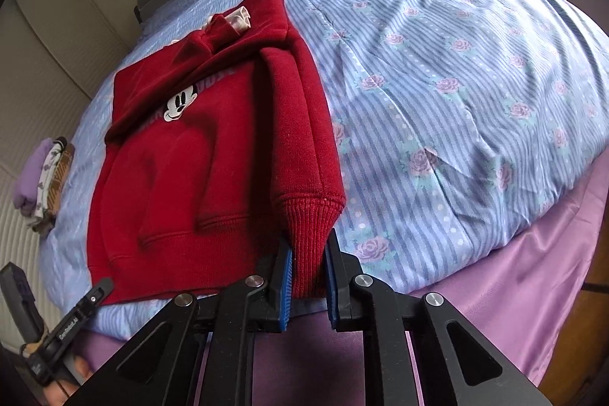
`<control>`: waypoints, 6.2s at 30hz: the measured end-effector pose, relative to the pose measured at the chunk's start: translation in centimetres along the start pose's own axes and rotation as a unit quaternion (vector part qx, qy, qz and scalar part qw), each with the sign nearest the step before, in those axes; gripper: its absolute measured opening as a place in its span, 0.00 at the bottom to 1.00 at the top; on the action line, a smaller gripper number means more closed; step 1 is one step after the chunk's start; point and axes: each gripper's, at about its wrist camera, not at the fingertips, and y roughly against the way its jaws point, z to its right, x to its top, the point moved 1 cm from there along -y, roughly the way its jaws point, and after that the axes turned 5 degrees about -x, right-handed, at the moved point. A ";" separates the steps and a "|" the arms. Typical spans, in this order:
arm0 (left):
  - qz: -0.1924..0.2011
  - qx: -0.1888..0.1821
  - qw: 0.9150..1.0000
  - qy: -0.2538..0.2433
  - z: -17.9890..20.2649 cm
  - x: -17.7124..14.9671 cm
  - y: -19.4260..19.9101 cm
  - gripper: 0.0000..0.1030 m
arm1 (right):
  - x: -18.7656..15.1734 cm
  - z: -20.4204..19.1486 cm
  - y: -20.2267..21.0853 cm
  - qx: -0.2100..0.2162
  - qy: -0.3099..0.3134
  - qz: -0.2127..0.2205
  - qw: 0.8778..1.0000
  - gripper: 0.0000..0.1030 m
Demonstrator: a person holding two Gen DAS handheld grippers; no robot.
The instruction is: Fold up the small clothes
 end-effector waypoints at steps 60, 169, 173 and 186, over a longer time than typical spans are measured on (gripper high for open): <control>0.090 -0.013 0.994 0.056 -1.1 31.4 -14.2 0.10 | 28.1 -5.9 -14.0 0.084 -0.081 0.079 0.990 0.19; 0.098 0.043 0.993 -0.039 3.5 17.8 -2.6 0.82 | 11.9 -2.9 -6.9 0.081 -0.144 0.059 0.984 0.83; 0.095 0.043 0.994 -0.036 3.2 18.2 -2.9 0.82 | 12.5 -3.4 -8.5 0.107 -0.181 0.054 0.976 0.83; 0.083 0.039 0.996 -0.009 2.0 19.8 -5.0 0.82 | 14.7 -4.0 -14.1 0.140 -0.237 0.049 0.960 0.86</control>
